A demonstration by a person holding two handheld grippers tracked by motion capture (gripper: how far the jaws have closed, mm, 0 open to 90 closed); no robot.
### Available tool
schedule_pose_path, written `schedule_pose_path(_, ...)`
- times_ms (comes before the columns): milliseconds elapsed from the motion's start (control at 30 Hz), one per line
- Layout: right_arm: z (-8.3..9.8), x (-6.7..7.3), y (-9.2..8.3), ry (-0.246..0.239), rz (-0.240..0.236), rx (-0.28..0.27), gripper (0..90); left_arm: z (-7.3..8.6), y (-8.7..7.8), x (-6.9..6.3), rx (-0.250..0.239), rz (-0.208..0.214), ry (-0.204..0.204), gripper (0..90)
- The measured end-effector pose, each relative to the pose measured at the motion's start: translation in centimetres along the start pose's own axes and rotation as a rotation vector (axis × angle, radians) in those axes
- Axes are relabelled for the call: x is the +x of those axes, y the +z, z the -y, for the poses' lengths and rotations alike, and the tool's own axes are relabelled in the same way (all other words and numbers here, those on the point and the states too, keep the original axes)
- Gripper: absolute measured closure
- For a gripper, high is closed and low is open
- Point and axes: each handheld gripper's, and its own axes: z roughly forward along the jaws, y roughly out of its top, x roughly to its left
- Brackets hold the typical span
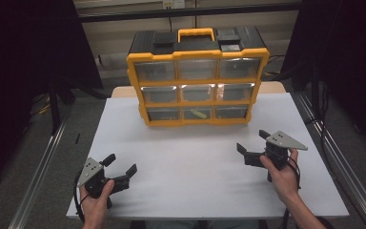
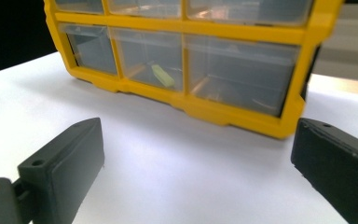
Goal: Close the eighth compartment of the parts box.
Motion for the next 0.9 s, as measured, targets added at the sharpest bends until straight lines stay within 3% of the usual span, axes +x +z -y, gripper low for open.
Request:
schedule_pose_path(67, 0.4, -0.1, -0.5, 0.004, 0.011, 0.004, 2.1, 0.0, 0.1, 0.0, -0.004, 0.004, -0.014, 6.0)
schedule_pose_path(133, 0.5, -0.3, -1.0, 0.006, 0.023, 0.004, 2.2, 0.0, -0.1, 0.1, 0.009, -0.002, 0.009, 6.0)
schedule_pose_path(400, 1.2, -0.9, -3.1, 0.017, 0.057, 0.004, 2.0, 0.1, 0.0, 0.1, 0.007, 0.003, 0.011, 6.1)
schedule_pose_path(433, 1.3, -0.9, -3.3, 0.018, 0.06, 0.0, 2.0, 0.1, 0.1, 0.0, -0.003, 0.001, -0.003, 6.1)
schedule_pose_path(567, 1.6, -1.3, -4.2, 0.021, 0.075, 0.0, 2.0, 0.0, -0.1, 0.2, 0.015, 0.006, 0.015, 6.0)
schedule_pose_path(900, 2.8, -2.0, -6.2, 0.021, 0.102, 0.015, 1.9, 0.0, -0.2, 0.3, 0.02, 0.004, 0.011, 5.2)
